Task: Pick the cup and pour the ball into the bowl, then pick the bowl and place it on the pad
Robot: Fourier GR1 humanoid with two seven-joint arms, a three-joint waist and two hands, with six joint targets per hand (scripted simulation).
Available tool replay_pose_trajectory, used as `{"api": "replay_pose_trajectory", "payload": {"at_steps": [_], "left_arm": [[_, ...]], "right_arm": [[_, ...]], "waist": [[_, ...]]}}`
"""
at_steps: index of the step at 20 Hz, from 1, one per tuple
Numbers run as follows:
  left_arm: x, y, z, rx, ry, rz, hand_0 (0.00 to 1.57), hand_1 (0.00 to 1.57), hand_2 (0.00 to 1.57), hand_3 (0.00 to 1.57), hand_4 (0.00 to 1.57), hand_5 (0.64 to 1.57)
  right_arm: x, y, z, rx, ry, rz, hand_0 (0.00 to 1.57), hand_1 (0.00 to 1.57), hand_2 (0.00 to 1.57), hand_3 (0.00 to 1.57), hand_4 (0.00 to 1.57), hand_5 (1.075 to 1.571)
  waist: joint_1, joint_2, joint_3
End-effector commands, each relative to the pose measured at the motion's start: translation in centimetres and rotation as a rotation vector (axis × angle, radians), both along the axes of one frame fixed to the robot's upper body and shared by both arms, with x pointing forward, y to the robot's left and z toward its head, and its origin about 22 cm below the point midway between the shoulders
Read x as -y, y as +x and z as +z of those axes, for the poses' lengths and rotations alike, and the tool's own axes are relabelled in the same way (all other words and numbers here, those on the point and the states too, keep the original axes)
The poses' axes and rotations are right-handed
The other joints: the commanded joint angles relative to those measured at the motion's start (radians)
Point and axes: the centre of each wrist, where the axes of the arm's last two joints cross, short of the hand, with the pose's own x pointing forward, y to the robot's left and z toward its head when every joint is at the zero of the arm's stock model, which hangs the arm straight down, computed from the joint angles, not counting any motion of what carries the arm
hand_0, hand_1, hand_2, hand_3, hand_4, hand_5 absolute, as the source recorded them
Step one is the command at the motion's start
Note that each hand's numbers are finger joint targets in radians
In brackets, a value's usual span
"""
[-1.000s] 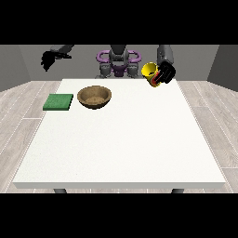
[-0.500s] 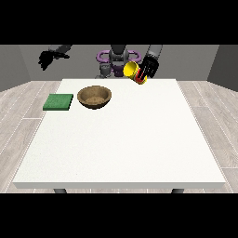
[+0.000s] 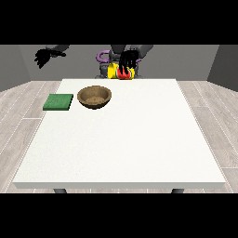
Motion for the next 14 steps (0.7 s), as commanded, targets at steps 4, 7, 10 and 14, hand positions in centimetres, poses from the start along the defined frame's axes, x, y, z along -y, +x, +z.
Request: {"api": "replay_pose_trajectory", "payload": {"at_steps": [4, 7, 10, 14], "left_arm": [[6.4, -0.8, 0.7, 0.046, 0.448, -0.087, 1.51, 1.51, 1.57, 1.57, 1.57, 1.042], [6.5, -2.5, -2.7, 0.031, 0.642, -0.146, 1.52, 1.52, 1.57, 1.57, 1.51, 1.221], [7.4, -2.7, -2.6, 0.046, 0.775, -0.138, 1.48, 1.48, 1.57, 1.57, 1.47, 1.234], [7.6, -2.5, -1.7, 0.068, 0.832, -0.177, 1.45, 1.45, 1.57, 1.57, 1.53, 1.137]], "right_arm": [[-1.4, 1.0, -0.4, 0.025, 0.015, 0.056, 0.0, 0.0, 0.0, 0.0, 0.0, 1.57], [-1.9, 1.5, -0.3, -0.031, 0.025, 0.036, 0.0, 0.0, 0.0, 0.0, 0.0, 1.57], [0.5, -0.6, -1.2, -0.057, 0.011, 0.016, 0.0, 0.0, 0.0, 0.0, 0.0, 1.571], [1.3, -1.0, -1.2, -0.031, 0.003, -0.02, 0.0, 0.0, 0.0, 0.0, 0.0, 1.571]], "waist": [[-0.051, 0.027, 0.001], [-0.014, -0.028, -0.001], [-0.006, -0.045, -0.0007], [0.018, -0.024, -0.0017]]}}
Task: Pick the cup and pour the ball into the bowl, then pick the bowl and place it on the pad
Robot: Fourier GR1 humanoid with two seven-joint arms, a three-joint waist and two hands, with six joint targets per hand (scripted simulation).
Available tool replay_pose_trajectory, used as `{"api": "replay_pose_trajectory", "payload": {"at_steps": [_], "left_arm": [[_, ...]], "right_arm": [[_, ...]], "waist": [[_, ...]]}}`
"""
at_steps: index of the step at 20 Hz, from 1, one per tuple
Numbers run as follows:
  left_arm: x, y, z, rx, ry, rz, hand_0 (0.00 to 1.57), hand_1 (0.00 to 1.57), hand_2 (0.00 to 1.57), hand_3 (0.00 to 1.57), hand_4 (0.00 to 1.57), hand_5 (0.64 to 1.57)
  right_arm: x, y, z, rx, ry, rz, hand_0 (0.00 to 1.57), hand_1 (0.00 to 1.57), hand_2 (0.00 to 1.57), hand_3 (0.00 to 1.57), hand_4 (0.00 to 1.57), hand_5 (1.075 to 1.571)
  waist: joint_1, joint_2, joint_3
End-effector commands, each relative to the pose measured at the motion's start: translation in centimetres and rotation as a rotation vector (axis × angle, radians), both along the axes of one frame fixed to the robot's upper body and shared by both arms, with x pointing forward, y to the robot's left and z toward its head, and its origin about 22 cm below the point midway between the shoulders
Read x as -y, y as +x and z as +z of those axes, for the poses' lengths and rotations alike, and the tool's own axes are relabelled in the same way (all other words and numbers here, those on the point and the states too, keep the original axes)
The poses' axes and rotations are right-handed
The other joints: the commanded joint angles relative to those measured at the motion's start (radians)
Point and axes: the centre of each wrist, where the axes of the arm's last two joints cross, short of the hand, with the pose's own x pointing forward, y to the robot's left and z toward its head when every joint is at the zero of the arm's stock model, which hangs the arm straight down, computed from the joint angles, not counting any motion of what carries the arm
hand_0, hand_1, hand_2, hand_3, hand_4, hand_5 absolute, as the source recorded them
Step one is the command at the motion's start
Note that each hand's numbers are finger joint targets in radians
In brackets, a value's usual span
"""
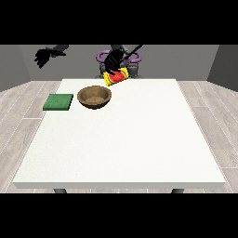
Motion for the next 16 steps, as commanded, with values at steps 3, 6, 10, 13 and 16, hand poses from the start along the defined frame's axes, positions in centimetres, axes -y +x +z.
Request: {"api": "replay_pose_trajectory", "payload": {"at_steps": [3, 6, 10, 13, 16], "left_arm": [[0.9, 0.1, 0.7, 0.036, 0.105, -0.019, 1.45, 1.45, 1.57, 1.57, 1.53, 1.134], [-2.0, 1.5, 2.1, 0.006, -0.042, 0.024, 1.45, 1.45, 1.57, 1.57, 1.54, 1.136], [-1.5, 0.8, 3.5, -0.062, -0.797, 0.149, 1.3, 1.3, 1.57, 1.57, 1.57, 1.19], [-4.6, 0.7, 2.6, -0.073, -1.12, 0.224, 1.17, 1.17, 1.44, 1.27, 1.46, 1.17], [-5.3, -0.7, 1.0, -0.116, -1.501, 0.298, 0.56, 0.56, 0.0, 0.0, 0.89, 1.502]], "right_arm": [[-1.9, 2.2, 1.6, 0.016, 0.005, 0.033, 0.0, 0.0, 0.0, 0.0, 0.0, 1.571], [-4.6, 2.4, 0.1, -0.049, 0.036, -0.014, 0.0, 0.0, 0.0, 0.0, 0.0, 1.567], [-1.9, 0.6, -0.9, -0.072, 0.044, -0.104, 0.0, 0.0, 0.0, 0.0, 0.25, 1.567], [-1.3, -0.6, -1.3, -0.08, 0.026, -0.133, 0.0, 0.0, 0.0, 0.0, 0.25, 1.567], [-2.7, 0.9, -0.6, -0.021, 0.052, -0.094, 0.0, 0.0, 0.0, 0.0, 0.36, 1.568]], "waist": [[-0.006, 0.034, -0.0012], [0.014, -0.005, -0.0021], [0.139, 0.002, -0.0117], [0.16, 0.013, -0.0142], [0.132, 0.098, -0.0249]]}}
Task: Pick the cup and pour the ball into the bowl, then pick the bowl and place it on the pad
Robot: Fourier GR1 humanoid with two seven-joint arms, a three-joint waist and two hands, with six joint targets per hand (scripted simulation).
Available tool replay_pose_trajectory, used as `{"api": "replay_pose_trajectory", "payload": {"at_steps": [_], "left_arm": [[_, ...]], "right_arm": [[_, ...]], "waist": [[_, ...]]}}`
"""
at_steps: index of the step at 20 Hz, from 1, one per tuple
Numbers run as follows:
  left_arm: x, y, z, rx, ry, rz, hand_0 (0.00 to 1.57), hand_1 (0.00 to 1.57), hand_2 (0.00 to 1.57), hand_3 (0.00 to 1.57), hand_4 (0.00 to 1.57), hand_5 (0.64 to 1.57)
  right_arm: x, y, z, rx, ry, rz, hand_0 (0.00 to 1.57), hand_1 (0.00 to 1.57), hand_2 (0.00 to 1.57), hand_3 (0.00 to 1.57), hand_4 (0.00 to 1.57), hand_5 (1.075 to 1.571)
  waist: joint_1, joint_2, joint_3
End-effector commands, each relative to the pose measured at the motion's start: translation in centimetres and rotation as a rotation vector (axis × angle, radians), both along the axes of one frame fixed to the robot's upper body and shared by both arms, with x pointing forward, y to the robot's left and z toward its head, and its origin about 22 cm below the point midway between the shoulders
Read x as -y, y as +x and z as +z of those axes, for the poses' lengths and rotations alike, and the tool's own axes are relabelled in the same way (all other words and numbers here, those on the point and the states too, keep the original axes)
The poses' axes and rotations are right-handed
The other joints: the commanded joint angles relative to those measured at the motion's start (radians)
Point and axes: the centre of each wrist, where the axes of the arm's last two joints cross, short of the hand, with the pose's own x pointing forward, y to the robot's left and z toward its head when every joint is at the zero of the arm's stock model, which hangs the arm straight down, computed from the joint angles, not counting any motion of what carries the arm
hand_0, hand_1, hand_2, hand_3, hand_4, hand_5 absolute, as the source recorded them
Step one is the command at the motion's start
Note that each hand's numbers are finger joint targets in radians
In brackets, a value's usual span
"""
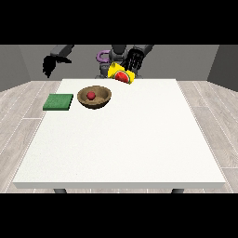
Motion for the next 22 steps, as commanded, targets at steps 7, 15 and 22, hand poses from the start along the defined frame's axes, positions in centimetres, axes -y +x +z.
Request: {"api": "replay_pose_trajectory", "payload": {"at_steps": [7, 15, 22], "left_arm": [[-4.7, -3.5, -1.5, -0.056, -0.954, -0.045, 0.0, 0.0, 0.0, 0.0, 0.0, 1.56], [-9.7, -5.6, -3.8, -0.081, -1.07, -0.319, 0.0, 0.0, 0.0, 0.0, 0.0, 1.563], [-12.6, -4.8, -3.2, -0.08, -1.093, -0.293, 0.0, 0.0, 0.0, 0.0, 0.0, 1.565]], "right_arm": [[-5.8, 3.8, 1.4, 0.1, 0.018, 0.01, 0.0, 0.0, 0.0, 0.0, 0.3, 1.571], [-8.3, 3.2, -1.9, 0.066, 0.062, -0.126, 0.0, 0.0, 0.0, 0.0, 0.31, 1.569], [-8.6, 5.7, -1.6, 0.059, 0.064, -0.082, 0.0, 0.0, 0.0, 0.0, 0.26, 1.567]], "waist": [[0.01, 0.162, 0.0007], [0.129, 0.196, 0.0148], [0.076, 0.197, 0.0152]]}}
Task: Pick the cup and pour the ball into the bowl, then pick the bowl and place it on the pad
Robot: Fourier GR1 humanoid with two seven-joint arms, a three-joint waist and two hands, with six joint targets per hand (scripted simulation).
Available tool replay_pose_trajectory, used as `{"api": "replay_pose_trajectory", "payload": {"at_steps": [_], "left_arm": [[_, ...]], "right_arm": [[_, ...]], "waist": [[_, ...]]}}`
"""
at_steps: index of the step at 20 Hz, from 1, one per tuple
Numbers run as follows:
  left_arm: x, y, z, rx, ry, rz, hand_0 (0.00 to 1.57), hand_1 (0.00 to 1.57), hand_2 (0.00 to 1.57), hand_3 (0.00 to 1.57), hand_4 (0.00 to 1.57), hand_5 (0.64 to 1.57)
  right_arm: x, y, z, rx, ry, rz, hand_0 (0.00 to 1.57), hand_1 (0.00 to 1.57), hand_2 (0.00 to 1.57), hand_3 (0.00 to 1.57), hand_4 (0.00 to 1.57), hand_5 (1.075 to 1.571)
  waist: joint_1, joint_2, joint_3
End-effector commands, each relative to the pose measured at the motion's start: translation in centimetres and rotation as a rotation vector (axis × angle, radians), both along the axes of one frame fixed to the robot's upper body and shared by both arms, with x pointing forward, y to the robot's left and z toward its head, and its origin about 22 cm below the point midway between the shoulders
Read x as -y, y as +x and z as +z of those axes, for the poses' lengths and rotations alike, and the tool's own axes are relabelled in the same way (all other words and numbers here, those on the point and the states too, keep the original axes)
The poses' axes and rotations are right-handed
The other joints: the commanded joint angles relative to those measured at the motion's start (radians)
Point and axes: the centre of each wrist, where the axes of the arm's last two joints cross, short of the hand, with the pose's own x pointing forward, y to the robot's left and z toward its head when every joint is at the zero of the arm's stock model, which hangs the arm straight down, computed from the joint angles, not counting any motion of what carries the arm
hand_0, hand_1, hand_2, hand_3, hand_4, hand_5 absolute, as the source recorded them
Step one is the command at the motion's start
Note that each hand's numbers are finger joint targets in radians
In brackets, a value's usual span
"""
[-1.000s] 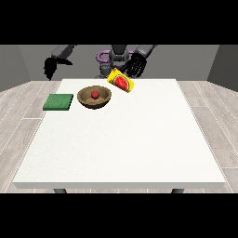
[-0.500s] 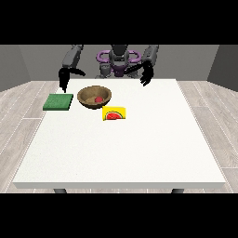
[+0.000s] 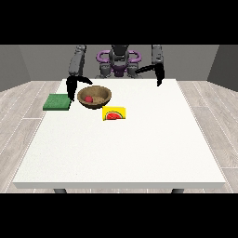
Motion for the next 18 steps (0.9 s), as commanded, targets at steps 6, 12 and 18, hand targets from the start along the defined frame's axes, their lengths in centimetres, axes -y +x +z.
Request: {"api": "replay_pose_trajectory", "payload": {"at_steps": [6, 12, 18], "left_arm": [[-3.1, -1.1, -0.5, 0.002, -0.01, 0.012, 0.0, 0.0, 0.0, 0.0, 0.0, 1.565], [-1.0, -1.3, 2.4, 0.049, 0.006, -0.032, 0.0, 0.0, 0.0, 0.0, 0.0, 1.566], [-1.0, -0.5, 4.6, 0.094, -0.014, -0.07, 0.0, 0.0, 0.0, 0.0, 0.08, 1.571]], "right_arm": [[0.9, 0.7, -2.2, -0.028, -0.004, -0.012, 0.0, 0.0, 0.0, 0.0, 0.2, 1.562], [1.3, 2.0, -2.2, -0.014, -0.001, -0.027, 0.0, 0.0, 0.0, 0.0, 0.13, 1.562], [0.8, -2.2, -6.8, -0.282, -0.039, -0.218, 1.45, 1.45, 1.57, 0.0, 0.47, 1.512]], "waist": [[-0.009, 0.004, 0.0008], [0.04, 0.04, 0.0011], [0.074, 0.088, 0.0012]]}}
